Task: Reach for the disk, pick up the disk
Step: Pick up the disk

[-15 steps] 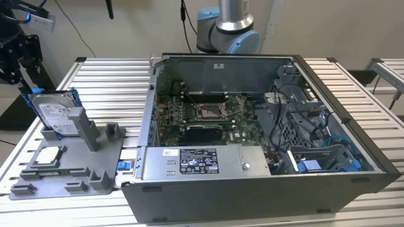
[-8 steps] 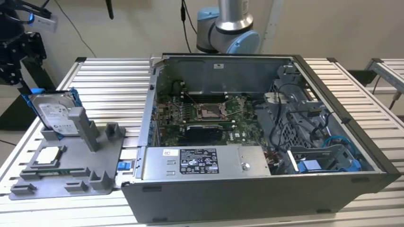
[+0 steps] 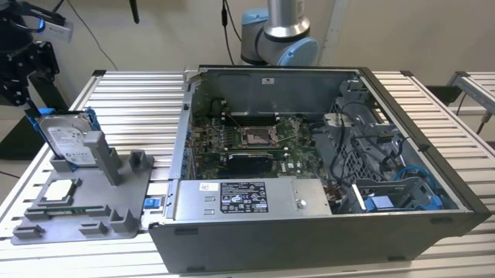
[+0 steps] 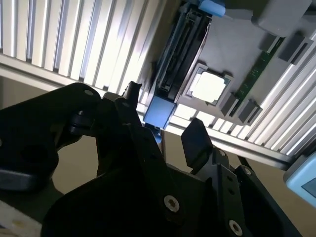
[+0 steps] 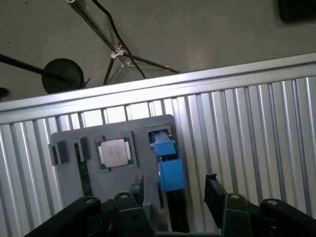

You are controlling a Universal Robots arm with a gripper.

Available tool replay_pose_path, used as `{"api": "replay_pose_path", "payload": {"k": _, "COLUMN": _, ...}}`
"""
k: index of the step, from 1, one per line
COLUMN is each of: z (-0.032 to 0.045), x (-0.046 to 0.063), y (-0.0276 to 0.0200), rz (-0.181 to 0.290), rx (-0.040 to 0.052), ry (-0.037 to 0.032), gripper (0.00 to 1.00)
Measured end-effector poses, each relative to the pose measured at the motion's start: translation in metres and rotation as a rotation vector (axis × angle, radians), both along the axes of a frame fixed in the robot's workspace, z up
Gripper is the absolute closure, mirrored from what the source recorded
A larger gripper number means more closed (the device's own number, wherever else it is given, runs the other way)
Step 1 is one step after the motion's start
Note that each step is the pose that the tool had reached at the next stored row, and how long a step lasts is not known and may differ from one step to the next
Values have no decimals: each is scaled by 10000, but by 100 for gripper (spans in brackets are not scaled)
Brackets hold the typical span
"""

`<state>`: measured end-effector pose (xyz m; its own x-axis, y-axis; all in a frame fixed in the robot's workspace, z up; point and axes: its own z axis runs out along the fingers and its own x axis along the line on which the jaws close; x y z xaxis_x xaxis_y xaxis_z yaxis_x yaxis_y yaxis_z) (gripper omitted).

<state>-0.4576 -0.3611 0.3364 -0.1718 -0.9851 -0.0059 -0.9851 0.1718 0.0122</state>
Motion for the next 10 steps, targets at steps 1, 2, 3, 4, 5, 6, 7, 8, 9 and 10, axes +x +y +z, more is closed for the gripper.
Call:
{"api": "replay_pose_path", "payload": {"k": 1, "z": -14, "x": 0, "y": 4, "rz": 5, "rx": 0, "ry": 0, "gripper": 0}}
{"api": "replay_pose_path", "payload": {"k": 2, "z": -30, "x": 0, "y": 6, "rz": 11, "rx": 0, "ry": 0, "gripper": 0}}
{"api": "replay_pose_path", "payload": {"k": 3, "z": -48, "x": 0, "y": 9, "rz": 17, "rx": 0, "ry": 0, "gripper": 0}}
{"api": "replay_pose_path", "payload": {"k": 4, "z": -67, "x": 0, "y": 12, "rz": 23, "rx": 0, "ry": 0, "gripper": 0}}
{"api": "replay_pose_path", "payload": {"k": 5, "z": -84, "x": 0, "y": 13, "rz": 29, "rx": 0, "ry": 0, "gripper": 0}}
{"api": "replay_pose_path", "payload": {"k": 6, "z": -102, "x": 1, "y": 14, "rz": 39, "rx": 0, "ry": 0, "gripper": 0}}
{"api": "replay_pose_path", "payload": {"k": 7, "z": -120, "x": 0, "y": 15, "rz": 62, "rx": 0, "ry": 0, "gripper": 0}}
{"api": "replay_pose_path", "payload": {"k": 8, "z": -139, "x": 0, "y": 15, "rz": 112, "rx": 1, "ry": 0, "gripper": 0}}
{"api": "replay_pose_path", "payload": {"k": 9, "z": -155, "x": 0, "y": 15, "rz": 178, "rx": 0, "ry": 1, "gripper": 0}}
{"api": "replay_pose_path", "payload": {"k": 10, "z": -173, "x": 0, "y": 15, "rz": 254, "rx": 0, "ry": 1, "gripper": 0}}
